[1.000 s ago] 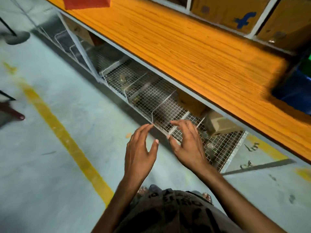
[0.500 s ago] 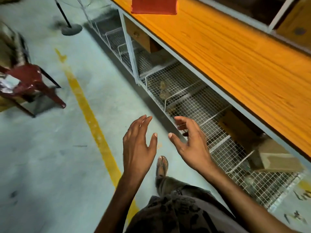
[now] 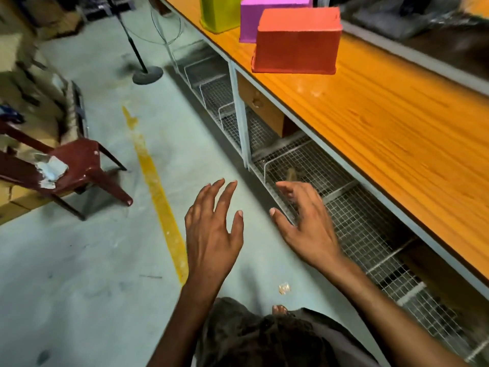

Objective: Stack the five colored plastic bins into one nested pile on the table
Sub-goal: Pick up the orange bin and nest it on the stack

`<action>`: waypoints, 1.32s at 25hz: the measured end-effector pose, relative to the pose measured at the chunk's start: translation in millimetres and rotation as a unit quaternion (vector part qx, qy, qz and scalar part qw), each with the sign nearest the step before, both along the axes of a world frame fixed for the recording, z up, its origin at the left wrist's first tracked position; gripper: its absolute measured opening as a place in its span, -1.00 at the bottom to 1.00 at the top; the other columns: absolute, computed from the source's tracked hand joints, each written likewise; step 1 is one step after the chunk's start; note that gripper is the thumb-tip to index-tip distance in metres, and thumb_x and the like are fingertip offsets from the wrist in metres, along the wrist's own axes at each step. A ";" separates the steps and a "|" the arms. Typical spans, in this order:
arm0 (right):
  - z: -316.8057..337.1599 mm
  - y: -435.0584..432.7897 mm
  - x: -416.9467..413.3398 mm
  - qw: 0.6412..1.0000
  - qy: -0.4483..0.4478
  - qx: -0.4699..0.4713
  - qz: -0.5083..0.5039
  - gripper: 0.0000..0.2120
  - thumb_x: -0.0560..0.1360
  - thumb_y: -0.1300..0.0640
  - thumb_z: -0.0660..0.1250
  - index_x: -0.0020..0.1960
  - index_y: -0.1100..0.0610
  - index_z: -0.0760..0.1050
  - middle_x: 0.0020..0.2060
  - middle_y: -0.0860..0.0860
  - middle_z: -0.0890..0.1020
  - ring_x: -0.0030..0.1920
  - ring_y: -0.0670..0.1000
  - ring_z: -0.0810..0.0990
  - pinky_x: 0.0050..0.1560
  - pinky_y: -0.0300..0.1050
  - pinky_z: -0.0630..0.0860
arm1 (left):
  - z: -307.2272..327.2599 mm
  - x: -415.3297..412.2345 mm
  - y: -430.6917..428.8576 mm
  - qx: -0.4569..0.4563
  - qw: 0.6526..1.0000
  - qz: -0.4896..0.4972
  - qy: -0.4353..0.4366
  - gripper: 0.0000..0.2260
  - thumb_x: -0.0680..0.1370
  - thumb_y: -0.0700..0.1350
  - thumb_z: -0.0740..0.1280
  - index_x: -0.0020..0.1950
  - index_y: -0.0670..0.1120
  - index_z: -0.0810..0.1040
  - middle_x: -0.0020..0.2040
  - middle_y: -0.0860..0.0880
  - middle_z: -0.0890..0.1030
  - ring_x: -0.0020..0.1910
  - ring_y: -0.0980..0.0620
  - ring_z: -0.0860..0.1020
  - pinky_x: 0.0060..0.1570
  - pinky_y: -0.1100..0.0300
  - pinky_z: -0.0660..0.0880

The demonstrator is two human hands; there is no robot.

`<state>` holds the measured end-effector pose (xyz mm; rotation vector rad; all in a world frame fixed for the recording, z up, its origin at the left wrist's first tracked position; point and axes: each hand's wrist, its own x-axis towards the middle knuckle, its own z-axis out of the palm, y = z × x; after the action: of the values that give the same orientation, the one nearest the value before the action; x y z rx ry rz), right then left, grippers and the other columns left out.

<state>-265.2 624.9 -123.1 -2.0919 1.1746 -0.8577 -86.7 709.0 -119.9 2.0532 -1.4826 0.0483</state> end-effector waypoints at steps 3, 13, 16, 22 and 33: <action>-3.5 -53.1 47.5 1.000 -0.019 0.011 -0.019 -0.53 0.54 0.03 0.45 0.42 -0.04 0.44 0.23 -0.15 0.49 0.23 -0.10 0.51 0.22 0.00 0.54 | -0.9 54.1 -63.7 0.003 1.000 -0.024 0.014 -0.47 0.55 -0.08 0.40 0.53 0.09 0.42 0.51 0.05 0.44 0.52 -0.05 0.37 0.37 -0.06 0.38; 2.9 -220.8 209.2 0.986 -0.026 0.023 -0.165 -0.54 0.53 0.00 0.45 0.39 -0.12 0.42 0.16 -0.19 0.48 0.18 -0.30 0.46 0.14 -0.38 0.38 | 13.2 237.0 -279.9 0.012 0.987 -0.155 0.028 -0.44 0.54 -0.05 0.38 0.53 0.16 0.38 0.49 0.16 0.42 0.47 0.09 0.39 0.26 0.11 0.36; 13.8 -269.9 238.1 0.984 -0.038 0.020 -0.175 -0.53 0.53 -0.02 0.44 0.39 -0.16 0.41 0.15 -0.25 0.46 0.18 -0.28 0.48 0.16 -0.30 0.44 | 17.8 267.1 -340.7 0.009 0.983 -0.177 0.047 -0.47 0.54 -0.06 0.39 0.51 0.16 0.41 0.48 0.17 0.43 0.46 0.11 0.41 0.29 0.13 0.38; 13.1 -383.0 254.9 0.970 -0.096 0.011 -0.223 -0.57 0.53 0.00 0.44 0.36 -0.16 0.44 0.20 -0.17 0.52 0.22 -0.23 0.52 0.12 -0.23 0.52 | 16.0 286.5 -468.0 0.046 0.964 -0.211 0.158 -0.56 0.59 -0.01 0.40 0.43 0.26 0.41 0.39 0.24 0.49 0.34 0.19 0.49 0.13 0.18 0.50; -7.3 -536.9 292.3 0.892 -0.241 0.101 -0.369 -0.43 0.51 0.05 0.50 0.43 -0.05 0.34 0.21 -0.08 0.54 0.11 -0.11 0.58 -0.10 -0.39 0.52 | 19.4 285.6 -692.7 0.023 0.927 -0.273 0.256 -0.72 0.52 -0.07 0.43 0.14 0.10 0.40 0.14 0.15 0.59 0.14 0.10 0.59 0.05 -0.05 0.55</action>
<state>27.1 88.0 -130.4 -1.1268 1.6883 -1.4148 198.9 16.3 -100.5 1.4523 -1.6450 -0.6955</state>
